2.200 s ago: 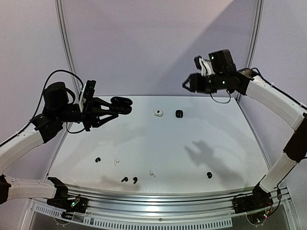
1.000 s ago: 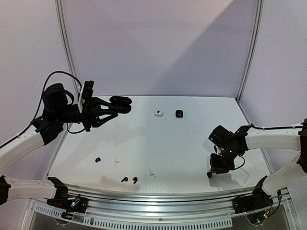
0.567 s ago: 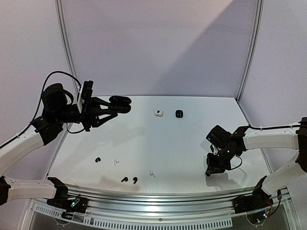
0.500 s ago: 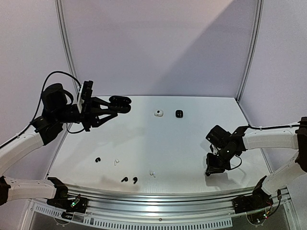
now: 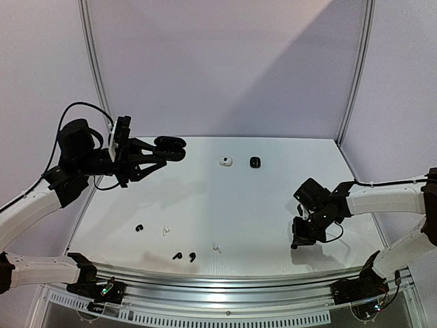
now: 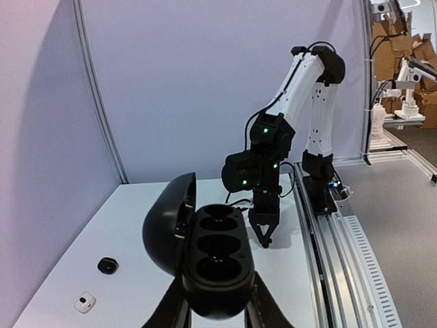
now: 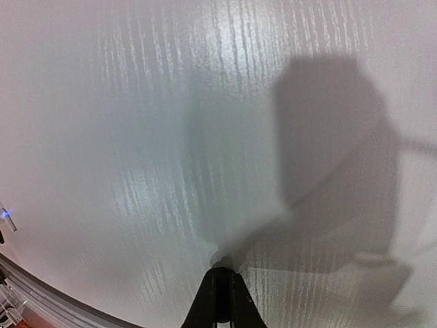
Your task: Insert the wireless bluetooth earbuds into the charging case
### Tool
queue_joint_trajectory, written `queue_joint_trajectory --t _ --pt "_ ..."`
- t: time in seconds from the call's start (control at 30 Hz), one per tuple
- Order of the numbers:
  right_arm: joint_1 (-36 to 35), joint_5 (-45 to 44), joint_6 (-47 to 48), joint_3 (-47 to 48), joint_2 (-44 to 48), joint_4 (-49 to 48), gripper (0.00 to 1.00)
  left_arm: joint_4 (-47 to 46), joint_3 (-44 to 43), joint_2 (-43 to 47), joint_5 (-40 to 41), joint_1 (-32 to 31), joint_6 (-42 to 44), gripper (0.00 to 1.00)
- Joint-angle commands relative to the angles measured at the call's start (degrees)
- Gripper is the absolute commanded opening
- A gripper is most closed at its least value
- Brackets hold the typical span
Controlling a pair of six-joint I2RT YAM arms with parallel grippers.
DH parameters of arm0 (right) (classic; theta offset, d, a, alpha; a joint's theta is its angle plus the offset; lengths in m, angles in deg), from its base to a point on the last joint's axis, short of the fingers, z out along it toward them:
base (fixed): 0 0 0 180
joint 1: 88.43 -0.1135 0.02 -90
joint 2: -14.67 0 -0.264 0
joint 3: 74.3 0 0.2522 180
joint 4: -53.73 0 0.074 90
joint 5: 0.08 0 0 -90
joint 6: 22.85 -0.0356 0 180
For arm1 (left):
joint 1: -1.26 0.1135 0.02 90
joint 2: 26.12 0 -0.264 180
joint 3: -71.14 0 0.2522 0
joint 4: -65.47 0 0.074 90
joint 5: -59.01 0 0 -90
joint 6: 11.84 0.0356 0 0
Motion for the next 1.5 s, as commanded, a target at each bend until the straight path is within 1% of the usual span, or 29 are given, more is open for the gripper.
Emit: queue_joint_trajectory --t 0.0,0.17,0.37,0.53,0.57,0.63,0.77,0.9,1.0,1.13,1.27,1.47 --pt "-0.63 1.71 0.26 -1.57 -0.38 1.13 0.0 0.38 0.42 0.64 0.35 0.24 0.9 0.0" --pt "-0.94 2.15 3.78 2.04 0.86 2.18 0.0 0.26 0.64 0.82 1.28 0.24 0.27 0.0" --pt "-1.94 0.17 13.34 13.62 4.24 2.48 0.0 -2.75 1.92 0.97 2.69 0.24 -3.76 0.0" --pt "-3.99 0.69 26.01 29.74 5.31 -1.35 0.0 -7.04 3.07 0.8 2.12 0.24 -6.78 0.0" --pt "-4.6 1.47 28.75 34.87 4.81 -2.6 0.0 -8.47 3.32 0.61 1.69 0.24 -6.82 0.0" --pt "-6.14 3.7 34.18 42.06 3.28 -5.98 0.0 -11.27 3.79 0.27 0.53 0.24 -6.82 0.0" --pt "-10.22 8.5 44.89 53.55 -1.02 -11.66 0.0 -15.81 4.91 -0.28 -1.96 0.24 -5.37 0.0" --pt "-14.21 12.66 55.05 59.04 -4.78 -15.01 0.0 -16.59 5.12 -0.22 -3.78 0.22 0.97 0.0" --pt "-16.07 14.6 58.65 61.14 -6.54 -17.79 0.0 -16.32 4.77 -0.52 -4.94 0.21 3.75 0.0" --pt "-18.31 17.05 63.58 63.88 -8.43 -17.81 0.0 -16.85 4.54 -1.24 -5.68 0.02 1.24 0.0" --pt "-19.44 18.35 66.94 68.74 -11.23 -14.03 0.0 -18.06 4.11 -1.99 -5.94 -0.41 -3.08 0.0" --pt "-21.11 18.82 74.64 75.05 -15.37 -7.14 0.0 -18.04 2.53 -2.85 -4.95 -0.78 -9.87 0.0"
